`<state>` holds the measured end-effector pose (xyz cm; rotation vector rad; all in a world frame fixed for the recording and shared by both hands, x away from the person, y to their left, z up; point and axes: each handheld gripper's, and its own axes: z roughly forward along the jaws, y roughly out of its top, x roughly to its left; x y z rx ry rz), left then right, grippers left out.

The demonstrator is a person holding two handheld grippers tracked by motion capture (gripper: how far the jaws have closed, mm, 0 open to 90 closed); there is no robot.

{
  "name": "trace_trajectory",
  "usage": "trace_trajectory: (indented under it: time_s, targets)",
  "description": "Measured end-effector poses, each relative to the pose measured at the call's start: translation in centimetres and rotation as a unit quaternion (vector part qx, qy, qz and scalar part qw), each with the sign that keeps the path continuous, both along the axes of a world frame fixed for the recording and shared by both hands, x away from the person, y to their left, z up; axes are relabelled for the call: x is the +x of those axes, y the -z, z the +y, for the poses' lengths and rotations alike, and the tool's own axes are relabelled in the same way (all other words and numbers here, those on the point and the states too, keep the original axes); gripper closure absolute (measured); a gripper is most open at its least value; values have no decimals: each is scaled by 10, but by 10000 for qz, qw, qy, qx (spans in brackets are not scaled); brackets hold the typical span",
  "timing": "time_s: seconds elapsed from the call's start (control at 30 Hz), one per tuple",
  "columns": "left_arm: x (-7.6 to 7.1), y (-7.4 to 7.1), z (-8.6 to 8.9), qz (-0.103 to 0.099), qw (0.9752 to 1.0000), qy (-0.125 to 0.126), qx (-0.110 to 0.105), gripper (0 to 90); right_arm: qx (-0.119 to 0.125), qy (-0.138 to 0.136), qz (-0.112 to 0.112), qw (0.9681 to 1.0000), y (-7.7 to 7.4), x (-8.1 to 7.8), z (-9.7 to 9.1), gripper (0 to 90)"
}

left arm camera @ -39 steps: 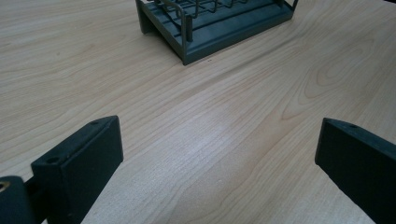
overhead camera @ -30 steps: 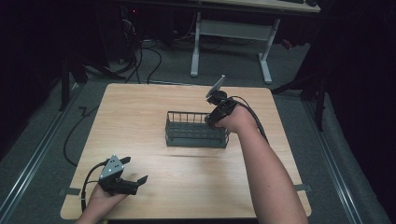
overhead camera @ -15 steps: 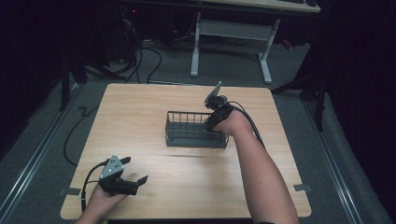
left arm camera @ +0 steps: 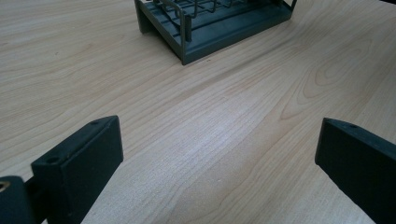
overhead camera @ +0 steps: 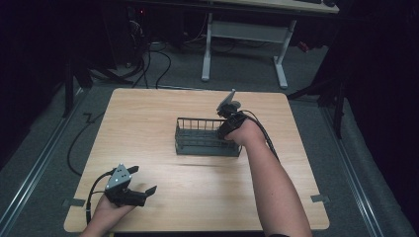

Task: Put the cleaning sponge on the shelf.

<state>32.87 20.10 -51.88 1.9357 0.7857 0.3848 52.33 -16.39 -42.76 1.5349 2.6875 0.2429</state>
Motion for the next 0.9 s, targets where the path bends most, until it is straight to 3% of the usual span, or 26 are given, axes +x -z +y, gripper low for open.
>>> trace_trajectory:
  time_s: [0.07,0.27,0.57,0.9]
  targets:
    - [0,0,0,-1,10000,6,2,15,24,-85,-98,9999,-1,0,-1,395]
    - [0,0,-1,0,10000,7,7,15,117,7,-234,9997,-15,-4,-1,305]
    - [0,0,0,2,10000,19,25,15,171,-83,-452,9988,-43,-18,-4,305]
    - [0,0,-1,-5,10000,32,39,15,303,-110,-526,9981,-49,-32,-15,316]
